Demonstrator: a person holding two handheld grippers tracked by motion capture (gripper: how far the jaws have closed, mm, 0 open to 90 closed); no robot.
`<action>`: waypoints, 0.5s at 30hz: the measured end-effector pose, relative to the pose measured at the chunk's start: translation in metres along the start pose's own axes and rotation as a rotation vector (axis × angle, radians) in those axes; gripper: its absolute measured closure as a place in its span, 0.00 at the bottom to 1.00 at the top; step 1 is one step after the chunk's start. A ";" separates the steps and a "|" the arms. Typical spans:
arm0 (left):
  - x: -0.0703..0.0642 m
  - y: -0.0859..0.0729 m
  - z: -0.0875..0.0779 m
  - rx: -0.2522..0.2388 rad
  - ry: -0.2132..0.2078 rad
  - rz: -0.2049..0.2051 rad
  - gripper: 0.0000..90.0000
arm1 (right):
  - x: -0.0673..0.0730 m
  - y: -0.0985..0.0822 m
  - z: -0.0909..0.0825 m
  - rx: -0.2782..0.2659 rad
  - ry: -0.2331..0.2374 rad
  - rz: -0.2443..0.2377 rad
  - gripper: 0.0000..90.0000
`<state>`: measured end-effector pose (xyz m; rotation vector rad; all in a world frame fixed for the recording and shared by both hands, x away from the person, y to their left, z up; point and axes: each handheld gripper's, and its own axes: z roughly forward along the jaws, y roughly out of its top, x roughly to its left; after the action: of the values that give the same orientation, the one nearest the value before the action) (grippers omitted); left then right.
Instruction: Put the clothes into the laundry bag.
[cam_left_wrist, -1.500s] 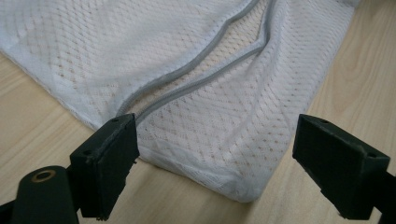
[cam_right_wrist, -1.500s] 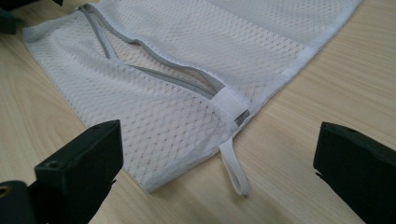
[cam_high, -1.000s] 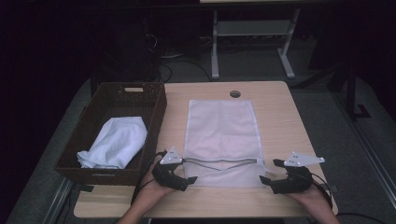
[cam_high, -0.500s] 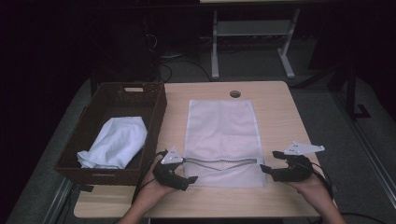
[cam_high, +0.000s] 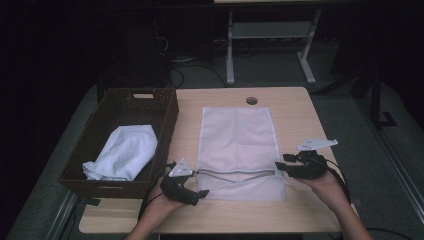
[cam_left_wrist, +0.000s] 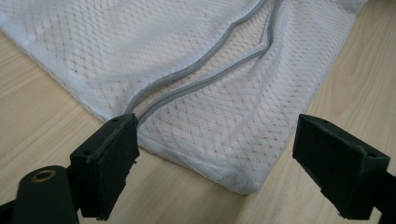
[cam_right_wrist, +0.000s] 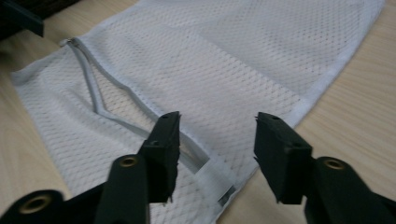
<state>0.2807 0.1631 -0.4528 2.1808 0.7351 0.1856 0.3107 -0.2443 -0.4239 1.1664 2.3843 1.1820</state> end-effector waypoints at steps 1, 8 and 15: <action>-0.001 0.000 0.000 -0.002 0.000 0.000 0.15 | 0.000 0.000 0.000 0.000 0.000 0.000 0.61; -0.001 -0.001 0.001 0.005 -0.001 0.000 0.15 | -0.013 0.021 0.015 0.001 -0.048 -0.020 0.81; -0.001 -0.001 0.002 0.000 -0.004 -0.006 0.15 | -0.022 0.036 0.034 0.026 -0.090 -0.018 0.96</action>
<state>0.2801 0.1616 -0.4542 2.1780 0.7391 0.1786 0.3631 -0.2288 -0.4218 1.1774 2.3452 1.0732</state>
